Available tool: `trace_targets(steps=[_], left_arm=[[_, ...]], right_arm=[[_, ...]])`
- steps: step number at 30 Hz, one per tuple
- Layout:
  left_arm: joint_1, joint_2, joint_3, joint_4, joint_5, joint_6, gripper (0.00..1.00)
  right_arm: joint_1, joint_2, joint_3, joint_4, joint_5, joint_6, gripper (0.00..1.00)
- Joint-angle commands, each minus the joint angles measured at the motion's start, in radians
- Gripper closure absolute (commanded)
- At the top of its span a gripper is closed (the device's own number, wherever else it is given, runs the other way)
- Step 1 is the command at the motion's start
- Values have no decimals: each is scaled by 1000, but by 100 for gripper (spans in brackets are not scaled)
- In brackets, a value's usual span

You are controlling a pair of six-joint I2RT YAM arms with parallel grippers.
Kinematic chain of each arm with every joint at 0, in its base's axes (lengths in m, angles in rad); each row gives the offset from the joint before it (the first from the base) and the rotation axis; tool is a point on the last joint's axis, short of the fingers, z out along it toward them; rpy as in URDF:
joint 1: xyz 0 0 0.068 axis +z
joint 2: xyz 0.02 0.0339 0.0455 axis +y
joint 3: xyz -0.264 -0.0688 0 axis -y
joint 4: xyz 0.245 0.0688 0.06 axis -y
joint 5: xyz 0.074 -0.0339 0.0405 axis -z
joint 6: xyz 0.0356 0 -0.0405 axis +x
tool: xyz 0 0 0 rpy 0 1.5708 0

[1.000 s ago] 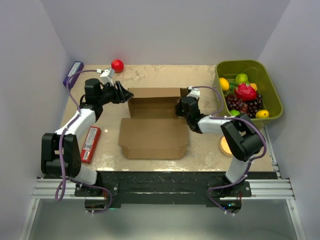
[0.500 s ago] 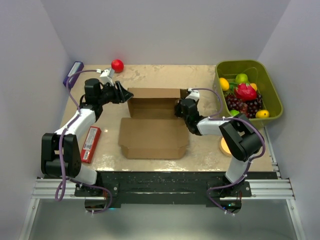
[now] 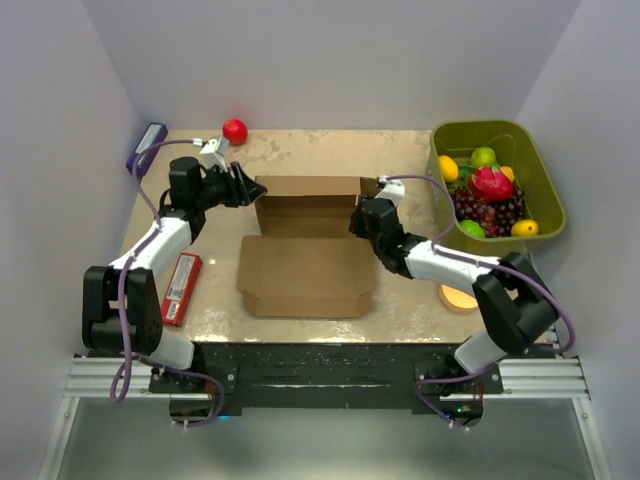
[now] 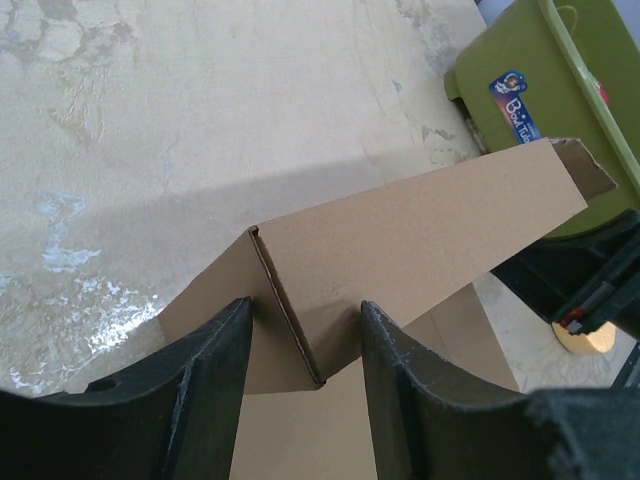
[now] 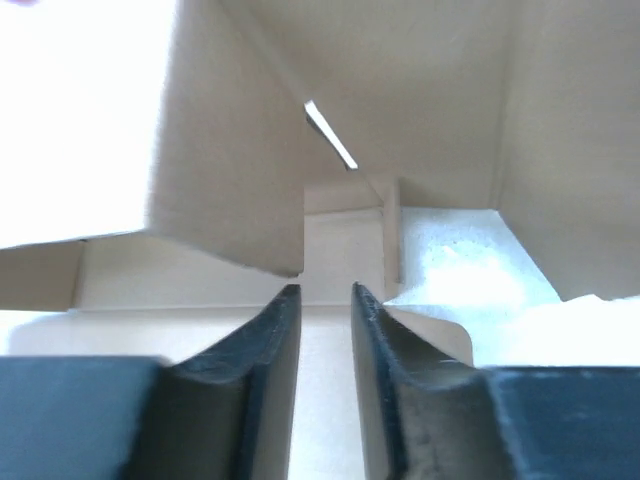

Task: Fold the paper box

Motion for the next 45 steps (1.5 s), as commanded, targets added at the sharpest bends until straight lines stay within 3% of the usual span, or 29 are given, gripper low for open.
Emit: trace_targets(steps=[1,3,5,8,14,16,17,20,26,33,45], left_arm=[[-5,-8,-4,-8,29,-6,49],[-5,-9,-4,-7,34,-8,49],[-5,-14,-9,-8,28,-5,49],[-5,-17,-7,-14,20,1,49],[-5,-15,-4,-11,28,-3,49],[-5,-20,-6,-11,24,0,49],[-5,-21,-6,-14,18,1,49],[-5,-17,-7,-16,14,5,49],[-5,-17,-11,-19,8,9,49],[-5,-18,-11,-20,8,9,49],[-5,-23,-11,-17,20,5,49]], right_arm=[[1,-91,-49,-15,57,-2,61],[-1,-93,-62,-23,70,7,60],[-13,-112,-65,-69,127,18,68],[-48,-235,-79,-98,168,-37,67],[-142,-401,-93,-184,-54,-145,57],[-125,-406,-107,-234,-113,-125,61],[-119,-406,-133,-239,-139,-116,72],[-69,-386,-162,-258,-205,-84,87],[10,-318,-191,-305,-214,-24,95],[11,-213,-196,-357,-177,7,100],[11,-79,-199,-371,-136,56,100]])
